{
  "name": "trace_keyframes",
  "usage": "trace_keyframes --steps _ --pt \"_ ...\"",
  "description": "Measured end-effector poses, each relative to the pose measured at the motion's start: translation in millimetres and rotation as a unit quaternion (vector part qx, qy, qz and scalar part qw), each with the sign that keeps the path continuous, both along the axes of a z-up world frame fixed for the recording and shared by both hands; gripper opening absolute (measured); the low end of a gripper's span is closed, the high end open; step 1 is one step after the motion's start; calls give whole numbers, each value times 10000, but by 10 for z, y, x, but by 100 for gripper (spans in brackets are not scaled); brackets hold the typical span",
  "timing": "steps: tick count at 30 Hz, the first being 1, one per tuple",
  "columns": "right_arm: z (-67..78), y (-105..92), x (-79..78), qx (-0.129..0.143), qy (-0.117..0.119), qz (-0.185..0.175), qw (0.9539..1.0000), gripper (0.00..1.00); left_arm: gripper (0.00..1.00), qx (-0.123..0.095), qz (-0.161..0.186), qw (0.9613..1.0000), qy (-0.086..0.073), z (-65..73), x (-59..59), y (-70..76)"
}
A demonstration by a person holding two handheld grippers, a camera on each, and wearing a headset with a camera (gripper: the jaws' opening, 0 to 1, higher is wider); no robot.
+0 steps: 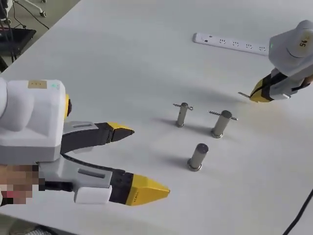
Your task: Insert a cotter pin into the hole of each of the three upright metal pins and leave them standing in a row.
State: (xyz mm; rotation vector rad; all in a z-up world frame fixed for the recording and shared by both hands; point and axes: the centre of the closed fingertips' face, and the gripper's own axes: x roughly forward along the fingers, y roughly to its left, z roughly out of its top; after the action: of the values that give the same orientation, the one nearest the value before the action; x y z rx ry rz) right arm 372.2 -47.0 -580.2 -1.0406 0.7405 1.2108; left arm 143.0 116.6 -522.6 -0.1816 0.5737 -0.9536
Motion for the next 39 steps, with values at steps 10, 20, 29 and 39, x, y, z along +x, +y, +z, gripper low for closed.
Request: trace_keyframes --steps 10,20,29,39 --pt "374 47 -253 591 -441 151 9972 0 76 -307 62 9993 -189 266 144 -106" --pt "737 245 -637 1260 -849 268 9880 0 60 -943 303 9949 174 483 352 -162" --pt "939 405 -1075 1524 -1067 499 9813 0 45 -951 235 9938 534 417 476 -393" --pt "1015 645 -1494 1706 -1185 827 9747 0 28 -1379 116 9855 982 501 543 -655"
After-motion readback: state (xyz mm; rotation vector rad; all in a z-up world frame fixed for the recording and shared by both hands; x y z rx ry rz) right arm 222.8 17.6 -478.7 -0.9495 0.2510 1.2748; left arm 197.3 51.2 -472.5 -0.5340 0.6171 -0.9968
